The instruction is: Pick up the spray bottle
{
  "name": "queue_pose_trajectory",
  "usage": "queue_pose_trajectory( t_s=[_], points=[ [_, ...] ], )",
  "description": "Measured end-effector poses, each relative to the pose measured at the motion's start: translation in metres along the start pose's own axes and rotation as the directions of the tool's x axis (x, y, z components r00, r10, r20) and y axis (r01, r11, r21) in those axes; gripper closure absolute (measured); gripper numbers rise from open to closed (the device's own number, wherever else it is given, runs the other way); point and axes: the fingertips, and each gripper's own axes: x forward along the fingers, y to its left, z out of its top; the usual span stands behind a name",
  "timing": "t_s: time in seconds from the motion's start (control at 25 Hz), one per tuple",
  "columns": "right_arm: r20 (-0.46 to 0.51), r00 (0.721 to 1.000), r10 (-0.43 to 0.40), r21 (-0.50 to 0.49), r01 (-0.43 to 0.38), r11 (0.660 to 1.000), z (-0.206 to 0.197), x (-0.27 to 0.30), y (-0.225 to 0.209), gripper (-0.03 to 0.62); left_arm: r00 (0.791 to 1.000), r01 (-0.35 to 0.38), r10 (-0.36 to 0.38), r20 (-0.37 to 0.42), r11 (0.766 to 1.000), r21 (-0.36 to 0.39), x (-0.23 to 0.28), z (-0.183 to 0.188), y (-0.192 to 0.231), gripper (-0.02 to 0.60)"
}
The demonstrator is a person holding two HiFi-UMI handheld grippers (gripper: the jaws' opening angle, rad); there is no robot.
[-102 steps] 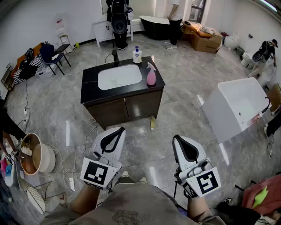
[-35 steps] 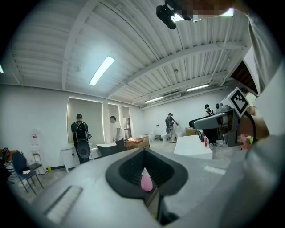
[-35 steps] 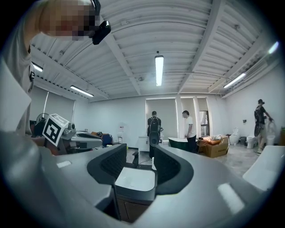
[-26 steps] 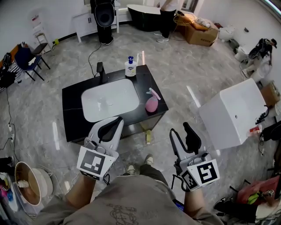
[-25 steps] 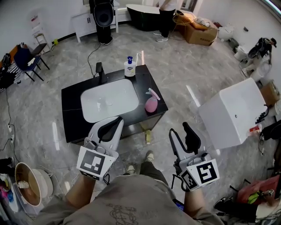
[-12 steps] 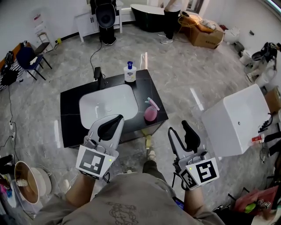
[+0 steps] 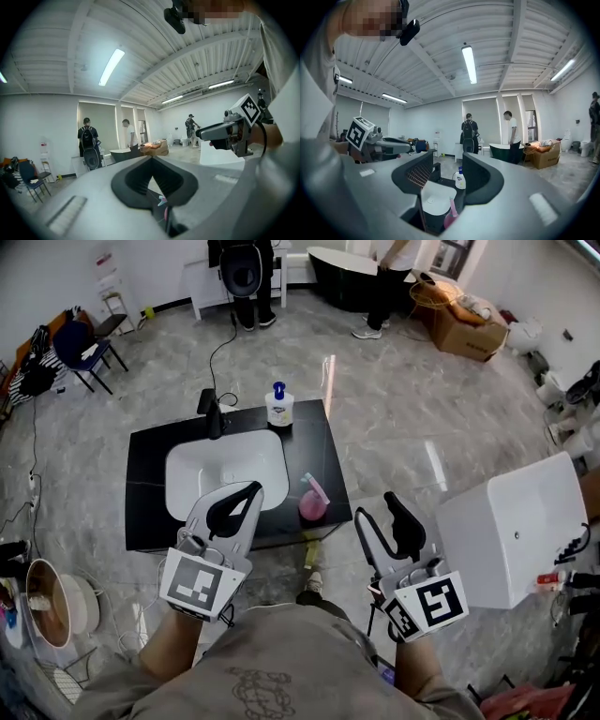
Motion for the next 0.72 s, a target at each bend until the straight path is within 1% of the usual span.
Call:
queue_pose_trajectory(
  t_s=[0.2,0.44,0.6,0.72],
  points=[
    [-0.001,0.997,0.077,-0.003,-0.077,0.997,0.0,0.018,-0.031,0.37,0.997,-0.069,0.069,-0.021,0.998,0.001,0.027,0.0,0.0,0.581],
    [-0.003,0.988,0.156,-0.01,-0.156,0.988,-0.01,0.032,-0.061,0.37,0.988,-0.148,0.147,-0.044,0.989,-0.004,0.048,-0.007,-0.007,0.581],
    [-0.002,0.98,0.197,0.0,-0.197,0.98,-0.013,0.038,-0.072,0.37,0.98,-0.188,0.187,-0.067,0.982,-0.013,0.053,-0.013,-0.012,0.581],
    [-0.005,0.975,0.22,0.003,-0.22,0.975,-0.016,0.042,-0.073,0.37,0.976,-0.205,0.203,-0.077,0.979,-0.012,0.054,-0.013,-0.01,0.581]
  ],
)
